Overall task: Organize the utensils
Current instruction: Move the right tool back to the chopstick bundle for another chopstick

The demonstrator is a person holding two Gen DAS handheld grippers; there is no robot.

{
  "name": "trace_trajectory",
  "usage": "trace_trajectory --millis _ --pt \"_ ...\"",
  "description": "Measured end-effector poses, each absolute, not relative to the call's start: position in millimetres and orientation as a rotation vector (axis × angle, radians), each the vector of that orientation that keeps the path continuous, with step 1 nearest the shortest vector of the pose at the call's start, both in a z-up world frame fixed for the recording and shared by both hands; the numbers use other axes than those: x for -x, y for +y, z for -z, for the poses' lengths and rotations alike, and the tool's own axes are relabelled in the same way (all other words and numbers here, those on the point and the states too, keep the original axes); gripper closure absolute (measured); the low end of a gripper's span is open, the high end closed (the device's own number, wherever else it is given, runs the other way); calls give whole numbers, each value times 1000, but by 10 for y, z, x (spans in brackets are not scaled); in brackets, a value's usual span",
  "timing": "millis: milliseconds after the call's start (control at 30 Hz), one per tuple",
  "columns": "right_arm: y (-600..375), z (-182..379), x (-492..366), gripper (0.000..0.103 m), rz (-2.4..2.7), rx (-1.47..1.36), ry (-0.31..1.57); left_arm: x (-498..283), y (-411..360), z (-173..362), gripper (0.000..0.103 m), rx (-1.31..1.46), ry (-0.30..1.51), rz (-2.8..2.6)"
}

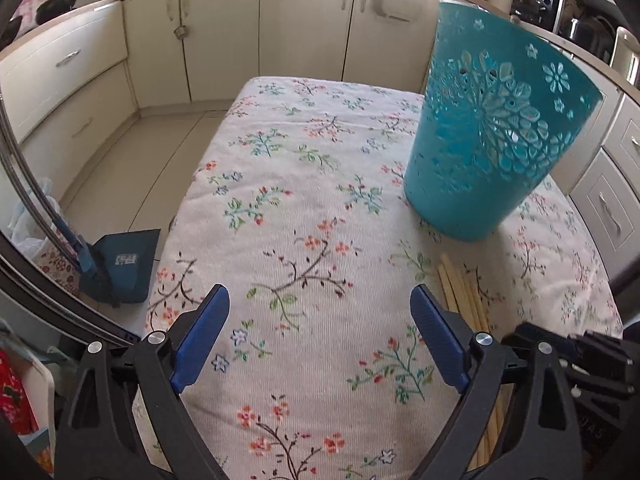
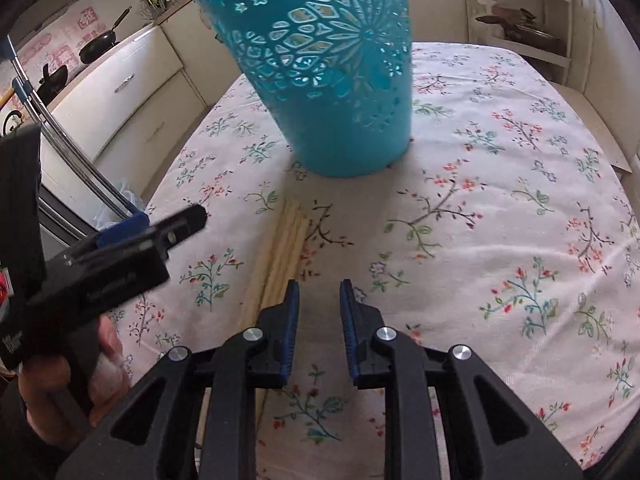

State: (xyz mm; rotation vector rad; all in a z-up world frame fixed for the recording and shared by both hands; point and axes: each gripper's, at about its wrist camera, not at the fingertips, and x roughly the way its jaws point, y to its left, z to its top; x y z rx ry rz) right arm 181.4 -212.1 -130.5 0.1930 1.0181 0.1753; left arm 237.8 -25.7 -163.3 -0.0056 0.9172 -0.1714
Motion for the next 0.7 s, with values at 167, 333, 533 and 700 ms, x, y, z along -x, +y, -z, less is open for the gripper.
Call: trace_trajectory --millis 167,333,533,700 --pt "-1994 1347 -1748 82 -191 -153 1007 -2354 -282 1711 15 2 955 182" --pt "-1879 1368 -1778 81 -205 -67 992 -2331 -364 1694 15 -10 960 212" --pt "-1945 1378 -1746 83 -215 -62 989 -2326 -433 1688 15 -20 967 225" --pt "-2022 1360 -1693 83 -206 -40 987 -2317 -525 1686 15 -52 967 244"
